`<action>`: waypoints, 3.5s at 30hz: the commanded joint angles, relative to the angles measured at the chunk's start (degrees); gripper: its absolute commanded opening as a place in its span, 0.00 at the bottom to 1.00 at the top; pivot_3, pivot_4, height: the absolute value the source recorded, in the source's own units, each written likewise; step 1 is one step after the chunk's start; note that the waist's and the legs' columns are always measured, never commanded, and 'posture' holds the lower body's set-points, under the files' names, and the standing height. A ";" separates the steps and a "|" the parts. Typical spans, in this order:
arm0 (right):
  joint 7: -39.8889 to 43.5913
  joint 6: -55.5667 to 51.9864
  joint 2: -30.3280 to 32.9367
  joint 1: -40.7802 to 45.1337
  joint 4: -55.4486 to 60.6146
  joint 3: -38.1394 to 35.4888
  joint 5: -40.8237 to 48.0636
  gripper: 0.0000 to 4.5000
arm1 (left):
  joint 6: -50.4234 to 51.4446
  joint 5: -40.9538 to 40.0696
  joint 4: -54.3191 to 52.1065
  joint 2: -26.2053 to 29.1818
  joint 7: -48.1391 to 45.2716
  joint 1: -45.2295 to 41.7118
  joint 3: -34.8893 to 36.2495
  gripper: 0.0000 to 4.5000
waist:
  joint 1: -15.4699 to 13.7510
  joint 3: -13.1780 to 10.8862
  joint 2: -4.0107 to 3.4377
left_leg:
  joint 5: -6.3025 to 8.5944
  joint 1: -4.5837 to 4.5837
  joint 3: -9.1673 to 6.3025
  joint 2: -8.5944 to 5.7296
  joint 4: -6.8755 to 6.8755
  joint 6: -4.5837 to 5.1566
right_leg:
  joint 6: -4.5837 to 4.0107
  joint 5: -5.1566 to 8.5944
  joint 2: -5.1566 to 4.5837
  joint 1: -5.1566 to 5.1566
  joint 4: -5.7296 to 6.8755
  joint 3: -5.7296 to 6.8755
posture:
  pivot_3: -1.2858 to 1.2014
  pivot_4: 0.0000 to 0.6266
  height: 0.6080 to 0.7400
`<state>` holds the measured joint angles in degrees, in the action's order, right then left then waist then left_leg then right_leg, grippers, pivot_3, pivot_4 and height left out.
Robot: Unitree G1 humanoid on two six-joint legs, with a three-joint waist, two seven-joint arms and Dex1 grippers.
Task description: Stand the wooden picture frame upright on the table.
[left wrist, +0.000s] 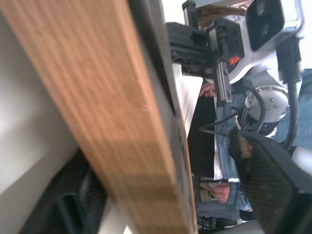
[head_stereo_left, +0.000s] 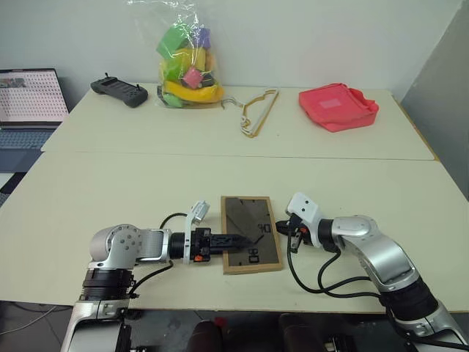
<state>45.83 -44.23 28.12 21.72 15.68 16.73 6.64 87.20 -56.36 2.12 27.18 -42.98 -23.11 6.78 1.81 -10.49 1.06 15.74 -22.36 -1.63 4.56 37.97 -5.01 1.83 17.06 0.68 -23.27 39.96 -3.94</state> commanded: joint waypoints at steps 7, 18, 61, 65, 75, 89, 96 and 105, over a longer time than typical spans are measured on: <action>-0.56 1.84 4.12 4.07 -2.36 -8.01 2.50 0.00 | 0.43 -2.80 -2.98 -0.59 2.29 -0.79 6.85 0.37 | -0.02 -0.01 0.01 | 0.00 -0.02 0.01 0.00 0.01 0.00 | 0.00 0.00 0.00 -0.01 0.00 0.00 | 0.52 0.24 1.00; 8.29 -14.57 -0.99 26.74 -9.86 -21.69 27.74 0.44 | -3.08 -2.88 -2.60 3.26 2.01 -10.94 10.11 0.28 | 0.26 -0.06 0.03 | -0.01 -0.19 -0.01 0.05 -0.06 -0.02 | -0.02 -0.01 0.04 -0.21 0.00 0.02 | 0.52 0.24 1.00; -19.99 108.20 9.07 22.05 -44.48 -9.60 -31.72 0.98 | -6.75 -56.64 0.14 10.49 33.54 -2.25 2.39 0.28 | 0.49 -0.08 0.07 | -0.13 -0.33 0.19 0.08 0.03 -0.24 | 0.02 -0.02 -0.05 -0.46 0.09 -0.13 | 0.52 0.24 1.00; -28.22 116.42 6.00 25.65 -48.10 -9.32 -37.69 0.98 | -8.47 -56.64 -0.67 10.26 33.18 -1.89 1.35 0.28 | 0.50 -0.08 0.07 | -0.17 -0.31 0.19 0.06 0.01 -0.30 | 0.01 -0.03 -0.05 -0.45 0.09 -0.11 | 0.52 0.24 1.00; -34.54 122.44 2.83 28.67 -49.85 -5.01 -44.01 0.90 | -9.86 -56.64 -3.11 10.90 32.19 -0.81 -1.05 0.28 | 0.20 -0.08 0.07 | -0.19 -0.24 0.18 0.03 0.04 -0.33 | 0.00 -0.03 -0.09 -0.34 0.07 -0.10 | 0.52 0.24 1.00; -39.88 122.59 4.16 31.14 -52.27 -2.99 -48.41 0.40 | -13.76 -56.64 -7.63 12.72 33.06 2.12 -1.60 0.44 | 0.17 -0.08 0.07 | -0.18 -0.18 0.17 0.02 0.03 -0.32 | 0.00 -0.03 -0.09 -0.28 0.08 -0.11 | 0.52 0.24 1.00; -36.04 121.82 5.42 32.47 -58.49 0.46 -41.15 0.30 | -18.84 -56.64 -2.23 15.26 37.85 -0.10 4.82 0.77 | 0.14 -0.08 0.07 | -0.18 -0.16 0.18 0.02 0.05 -0.32 | 0.00 -0.03 -0.10 -0.25 0.07 -0.12 | 0.52 0.24 1.00; 8.89 64.82 -6.32 29.02 -54.35 -1.90 8.62 0.30 | -30.56 -26.57 -30.97 26.46 38.99 10.04 12.60 1.00 | 1.36 -0.10 0.04 | -0.19 -0.14 0.15 0.10 -0.04 -0.33 | -0.01 -0.03 -0.21 -0.16 0.02 -0.07 | 0.52 0.24 1.00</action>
<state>47.66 36.58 23.58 48.88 -42.59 19.14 5.00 60.59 -92.07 -18.49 52.66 -2.27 -14.84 18.82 3.17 -10.58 1.10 15.55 -22.52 -1.49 4.67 37.93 -5.34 1.82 17.03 0.45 -23.43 39.98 -3.98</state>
